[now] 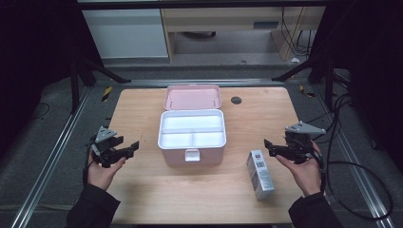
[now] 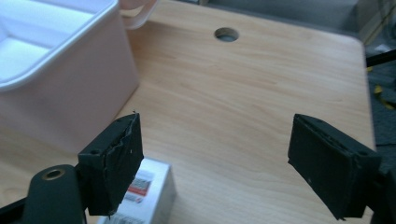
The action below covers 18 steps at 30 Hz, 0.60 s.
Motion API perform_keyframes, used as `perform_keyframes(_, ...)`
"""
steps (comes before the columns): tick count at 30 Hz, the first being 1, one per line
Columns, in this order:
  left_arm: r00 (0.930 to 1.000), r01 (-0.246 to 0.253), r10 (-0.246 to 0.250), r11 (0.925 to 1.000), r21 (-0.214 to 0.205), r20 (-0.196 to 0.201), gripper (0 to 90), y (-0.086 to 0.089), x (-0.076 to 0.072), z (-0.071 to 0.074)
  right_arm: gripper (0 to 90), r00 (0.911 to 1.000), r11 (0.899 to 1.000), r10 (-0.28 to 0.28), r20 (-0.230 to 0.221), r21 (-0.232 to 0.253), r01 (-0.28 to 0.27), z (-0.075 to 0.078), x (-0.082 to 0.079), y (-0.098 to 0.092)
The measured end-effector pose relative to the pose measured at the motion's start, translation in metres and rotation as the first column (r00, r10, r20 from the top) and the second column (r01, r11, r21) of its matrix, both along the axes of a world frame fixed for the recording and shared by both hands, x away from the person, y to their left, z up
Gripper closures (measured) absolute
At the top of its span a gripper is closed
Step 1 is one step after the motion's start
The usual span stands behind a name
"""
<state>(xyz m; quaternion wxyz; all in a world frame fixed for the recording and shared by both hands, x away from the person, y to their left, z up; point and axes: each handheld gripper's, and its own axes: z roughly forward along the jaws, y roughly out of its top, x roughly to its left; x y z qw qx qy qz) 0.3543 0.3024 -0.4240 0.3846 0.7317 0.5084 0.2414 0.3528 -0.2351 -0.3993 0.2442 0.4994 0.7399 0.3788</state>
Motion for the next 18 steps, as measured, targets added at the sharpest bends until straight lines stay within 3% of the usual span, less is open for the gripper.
perform_keyframes(10,0.9995,0.024,-0.024,0.9996,0.011,-0.02,32.3,-0.003,-0.001,-0.003,19.1,0.9957,0.997,0.077,-0.052,-0.018,-0.078,0.0,-0.008,0.023)
perform_keyframes(15,0.9989,0.044,-0.043,0.9983,0.039,-0.019,32.8,-0.006,-0.002,-0.004,21.2,0.9927,0.995,0.1,-0.067,-0.013,-0.101,0.0,-0.011,0.032)
perform_keyframes(18,0.998,0.054,-0.052,0.997,0.055,-0.036,32.9,-0.008,-0.001,-0.006,23.7,0.9891,0.991,0.123,-0.082,-0.037,-0.126,-0.007,-0.014,0.039)
